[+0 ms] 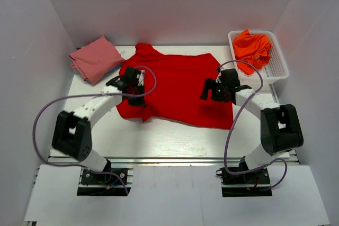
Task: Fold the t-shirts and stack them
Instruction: Flatten out the tshirt
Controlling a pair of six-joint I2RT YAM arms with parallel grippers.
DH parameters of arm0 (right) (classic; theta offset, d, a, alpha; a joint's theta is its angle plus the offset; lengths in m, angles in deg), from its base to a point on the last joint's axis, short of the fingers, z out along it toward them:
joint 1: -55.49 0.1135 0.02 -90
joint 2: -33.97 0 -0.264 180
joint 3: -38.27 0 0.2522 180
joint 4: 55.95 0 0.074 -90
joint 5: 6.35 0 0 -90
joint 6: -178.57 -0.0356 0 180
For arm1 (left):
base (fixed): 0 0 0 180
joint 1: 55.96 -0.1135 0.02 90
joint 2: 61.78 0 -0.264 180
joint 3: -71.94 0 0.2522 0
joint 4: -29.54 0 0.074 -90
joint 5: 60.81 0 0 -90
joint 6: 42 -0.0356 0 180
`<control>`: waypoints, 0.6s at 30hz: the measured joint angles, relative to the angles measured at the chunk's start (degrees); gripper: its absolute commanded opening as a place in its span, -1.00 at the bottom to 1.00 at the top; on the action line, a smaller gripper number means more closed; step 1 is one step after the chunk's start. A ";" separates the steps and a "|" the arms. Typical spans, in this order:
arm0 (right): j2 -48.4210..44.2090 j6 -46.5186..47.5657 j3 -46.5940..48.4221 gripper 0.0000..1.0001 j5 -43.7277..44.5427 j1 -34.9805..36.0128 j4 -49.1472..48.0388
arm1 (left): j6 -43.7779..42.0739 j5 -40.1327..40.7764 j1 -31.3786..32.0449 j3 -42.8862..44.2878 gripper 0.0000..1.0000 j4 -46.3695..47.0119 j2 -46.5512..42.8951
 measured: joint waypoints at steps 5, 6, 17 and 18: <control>1.55 0.66 0.20 0.81 0.04 0.00 0.11 | -7.28 2.84 0.37 18.16 -1.00 -2.23 15.91; 2.14 0.74 0.31 0.81 0.09 0.00 0.20 | -9.49 3.32 0.42 22.25 -1.00 -2.91 19.56; 5.03 2.01 1.95 0.81 0.98 -0.02 1.20 | -28.87 6.84 -0.13 61.16 0.80 -7.45 48.83; 5.14 2.01 1.95 0.81 0.87 -0.02 1.22 | -29.35 6.95 -0.13 61.61 0.99 -7.65 49.00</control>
